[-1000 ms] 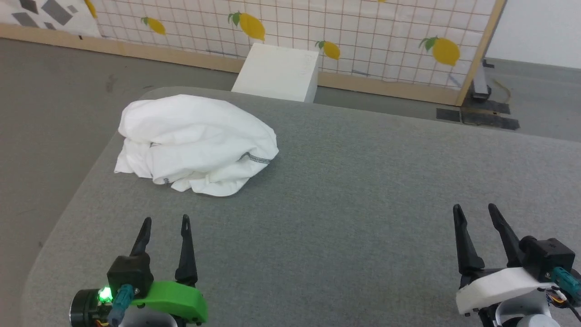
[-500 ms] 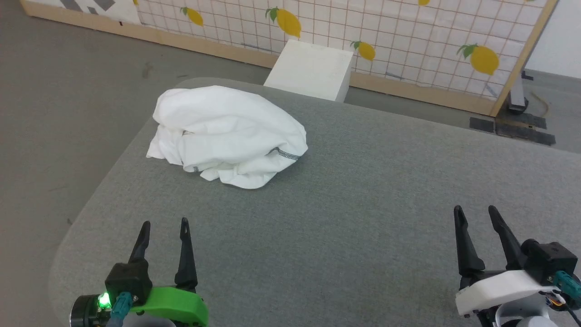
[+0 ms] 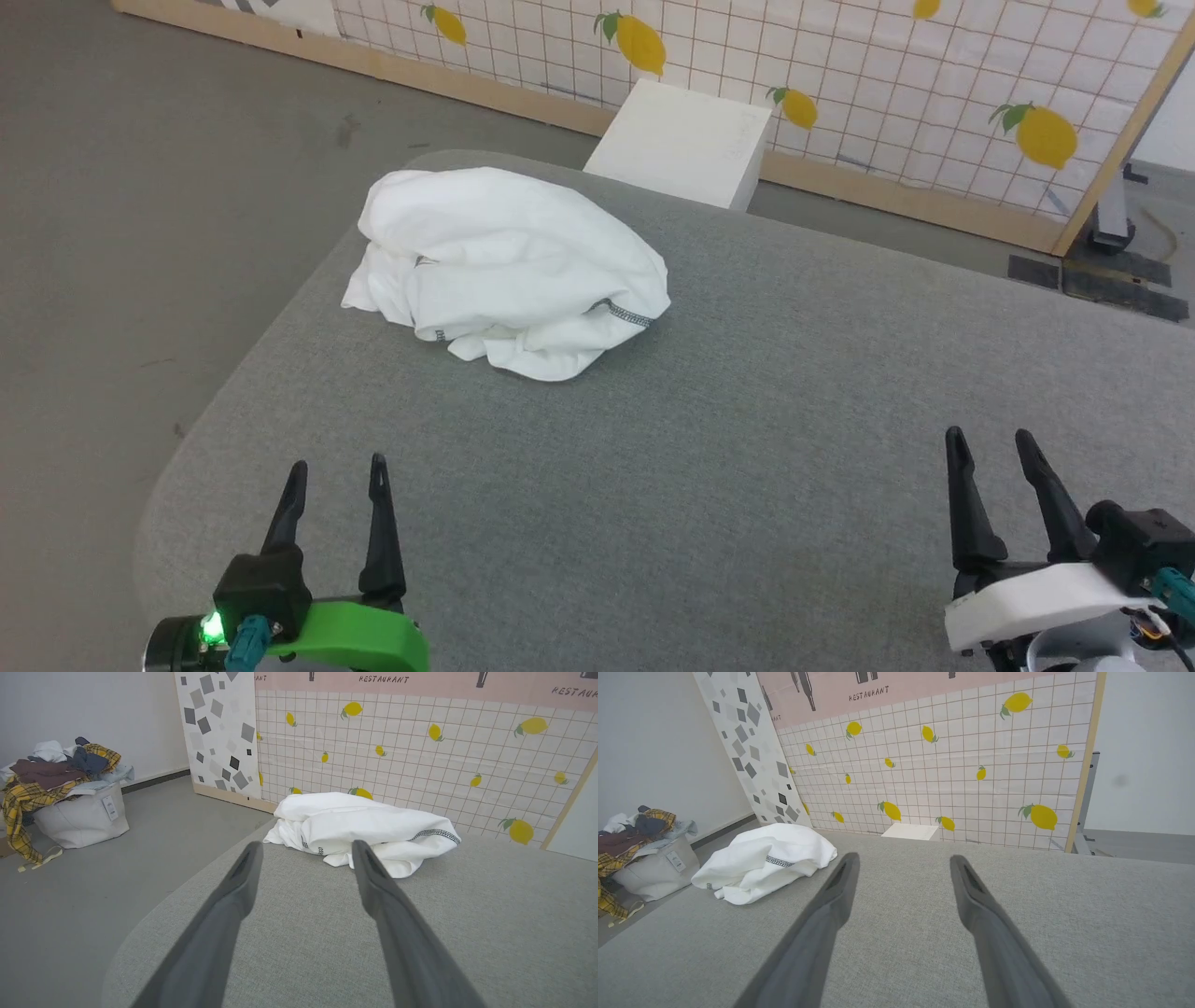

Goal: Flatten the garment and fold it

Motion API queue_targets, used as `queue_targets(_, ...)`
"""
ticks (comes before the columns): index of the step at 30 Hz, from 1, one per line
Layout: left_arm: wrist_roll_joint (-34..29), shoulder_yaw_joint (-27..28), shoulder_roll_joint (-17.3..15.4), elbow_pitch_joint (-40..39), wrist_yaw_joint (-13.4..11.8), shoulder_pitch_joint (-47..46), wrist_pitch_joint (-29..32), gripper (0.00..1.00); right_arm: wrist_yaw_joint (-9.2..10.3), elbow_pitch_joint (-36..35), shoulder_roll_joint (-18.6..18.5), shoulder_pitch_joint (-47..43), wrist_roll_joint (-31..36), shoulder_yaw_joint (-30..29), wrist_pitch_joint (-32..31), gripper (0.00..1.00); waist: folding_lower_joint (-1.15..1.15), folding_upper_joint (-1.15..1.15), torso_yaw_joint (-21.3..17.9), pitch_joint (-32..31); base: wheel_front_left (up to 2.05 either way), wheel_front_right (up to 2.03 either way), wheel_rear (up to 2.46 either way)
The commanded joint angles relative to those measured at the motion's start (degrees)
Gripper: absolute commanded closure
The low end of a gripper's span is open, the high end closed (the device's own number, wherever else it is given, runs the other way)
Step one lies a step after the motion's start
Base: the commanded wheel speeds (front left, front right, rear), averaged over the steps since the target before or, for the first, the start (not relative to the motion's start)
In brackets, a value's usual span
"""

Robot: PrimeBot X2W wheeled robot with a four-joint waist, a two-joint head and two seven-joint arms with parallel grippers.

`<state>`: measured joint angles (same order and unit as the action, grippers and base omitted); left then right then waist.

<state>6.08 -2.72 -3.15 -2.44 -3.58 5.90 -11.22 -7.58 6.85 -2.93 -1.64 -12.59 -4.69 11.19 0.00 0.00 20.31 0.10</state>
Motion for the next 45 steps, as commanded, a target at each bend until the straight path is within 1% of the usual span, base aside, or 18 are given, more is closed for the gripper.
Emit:
queue_targets(1, 0.41, -0.13, 0.21, -0.38, -0.24, 0.44, -0.60, 0.00, 0.07, 0.35, 0.04, -0.69, -0.69, -0.27, 0.62, 0.00, 0.00, 0.00, 0.28, 0.09, 0.00, 0.00, 0.00)
queue_targets(7, 0.38, -0.07, 0.23, -1.20, -0.09, 0.28, -1.33, 0.00, 0.07, 0.69, 0.04, -0.66, -1.51, -0.70, 1.35, 0.00, 0.00, 0.00, 1.08, 0.59, 0.00, 0.00, 0.00)
queue_targets(9, 1.33, -0.07, 0.23, -1.69, 0.02, 0.10, -1.56, 0.00, 0.07, 0.74, 0.04, -0.71, -1.76, -0.93, 1.58, 0.00, 0.00, 0.00, 1.41, 0.80, 0.00, 0.00, 0.00)
queue_targets(11, 2.39, -0.35, 0.24, -1.78, 0.90, -0.23, -1.80, 0.00, 0.07, 0.81, 0.04, -0.79, -1.97, -1.28, 1.82, 0.00, 0.00, 0.00, 1.84, 1.04, 0.00, 0.00, 0.00)
queue_targets(15, 5.18, -1.16, 0.12, -1.00, 3.92, -2.41, -2.05, 0.00, 0.08, 1.03, 0.04, -0.97, -2.48, -1.96, 2.29, 0.00, 0.00, 0.00, 2.84, 1.73, 0.00, 0.00, 0.00)
queue_targets(17, 5.84, -1.56, -0.85, -1.36, 5.30, -4.81, -0.87, 0.00, 0.08, 1.03, 0.05, -1.04, -2.68, -2.42, 2.50, 0.00, 0.00, 0.00, 3.35, 2.15, 0.00, 0.00, 0.00)
queue_targets(18, 6.00, -1.81, -1.98, -2.11, 6.20, -7.19, 0.51, 0.00, 0.08, 1.04, 0.05, -1.13, -2.73, -2.78, 2.66, 0.00, 0.00, 0.00, 3.72, 2.58, 0.00, 0.00, 0.00)
queue_targets(20, 6.38, -2.22, -3.48, -3.77, 7.16, -11.12, 3.43, 0.00, 0.08, 0.98, 0.05, -1.22, -2.68, -3.30, 2.89, 0.00, 0.00, 0.00, 4.18, 3.34, 0.00, 0.00, 0.00)
queue_targets(23, 8.80, -2.17, -4.95, -5.56, 8.21, -17.19, 8.76, 0.00, 0.08, 0.76, 0.05, -1.19, -2.53, -4.08, 3.24, 0.00, 0.00, 0.00, 4.54, 4.67, 0.00, 0.00, 0.00)
queue_targets(26, 10.75, -2.07, -7.65, -4.91, 9.04, -24.38, 15.66, 0.00, 0.09, 0.52, 0.05, -1.00, -2.29, -4.70, 3.60, 0.00, 0.00, 0.00, 4.48, 6.15, 0.00, 0.00, 0.00)
queue_targets(29, 12.82, -1.88, -8.76, -3.47, 9.35, -30.67, 20.82, 0.00, 0.09, 0.17, 0.05, -0.81, -1.85, -5.14, 3.81, 0.00, 0.00, 0.00, 4.06, 7.35, 0.00, 0.00, 0.00)
queue_targets(30, 14.30, -1.62, -8.82, -2.27, 9.44, -33.69, 23.22, 0.00, 0.09, -0.06, 0.05, -0.74, -1.55, -5.29, 3.81, 0.00, 0.00, 0.00, 3.61, 7.97, 0.00, 0.00, 0.00)
queue_targets(31, 14.83, -1.23, -9.02, -1.41, 9.34, -35.76, 24.35, 0.00, 0.09, -0.25, 0.05, -0.61, -1.33, -5.34, 3.81, 0.00, 0.00, 0.00, 3.25, 8.43, 0.00, 0.00, 0.00)
queue_targets(32, 14.84, -1.28, -9.89, 0.00, 9.40, -38.06, 26.21, 0.00, 0.09, -0.51, 0.05, -0.37, -1.00, -5.33, 3.81, 0.00, 0.00, 0.00, 2.66, 9.07, 0.00, 0.00, 0.00)
queue_targets(36, 16.71, -0.87, -11.51, 5.74, 9.51, -44.75, 32.23, 0.00, 0.09, -1.42, 0.05, 0.77, -0.21, -5.36, 3.81, 0.00, 0.00, 0.00, 0.28, 11.35, 0.00, 0.00, 0.00)
queue_targets(39, 18.61, -0.06, -11.85, 10.17, 8.91, -48.67, 36.42, 0.00, 0.09, -2.07, 0.05, 1.50, 0.35, -5.49, 3.81, 0.00, 0.00, 0.00, -1.24, 13.00, 0.00, 0.00, 0.00)
queue_targets(43, 20.29, -1.28, -13.86, 15.57, 9.56, -52.65, 43.47, 0.00, 0.09, -3.00, 0.05, 2.59, 1.06, -5.57, 3.81, 0.00, 0.00, 0.00, -4.01, 15.76, 0.00, 0.00, 0.00)
queue_targets(45, 22.33, -1.24, -13.80, 17.94, 9.68, -53.75, 47.04, 0.00, 0.09, -3.56, 0.05, 2.81, 1.41, -5.82, 3.81, 0.00, 0.00, 0.00, -5.20, 16.98, 0.00, 0.00, 0.00)
